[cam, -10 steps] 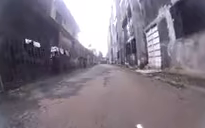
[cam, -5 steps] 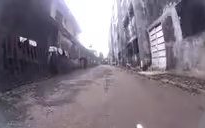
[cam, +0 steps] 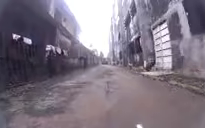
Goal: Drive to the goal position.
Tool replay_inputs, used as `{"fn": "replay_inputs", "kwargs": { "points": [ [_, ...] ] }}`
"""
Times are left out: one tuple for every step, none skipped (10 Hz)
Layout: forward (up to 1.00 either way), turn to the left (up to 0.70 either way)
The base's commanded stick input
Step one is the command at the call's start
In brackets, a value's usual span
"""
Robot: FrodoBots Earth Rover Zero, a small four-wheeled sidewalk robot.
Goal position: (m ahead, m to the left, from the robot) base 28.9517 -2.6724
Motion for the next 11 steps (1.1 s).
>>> {"fn": "replay_inputs", "kwargs": {
  "points": [
    [0.70, 0.00],
    [0.70, 0.00],
    [0.70, 0.00],
    [0.70, 0.00],
    [0.70, 0.00],
    [0.70, 0.00],
    [0.70, -0.19],
    [0.70, -0.29],
    [0.70, -0.35],
    [0.70, -0.35],
    [0.70, -0.35]
  ]
}}
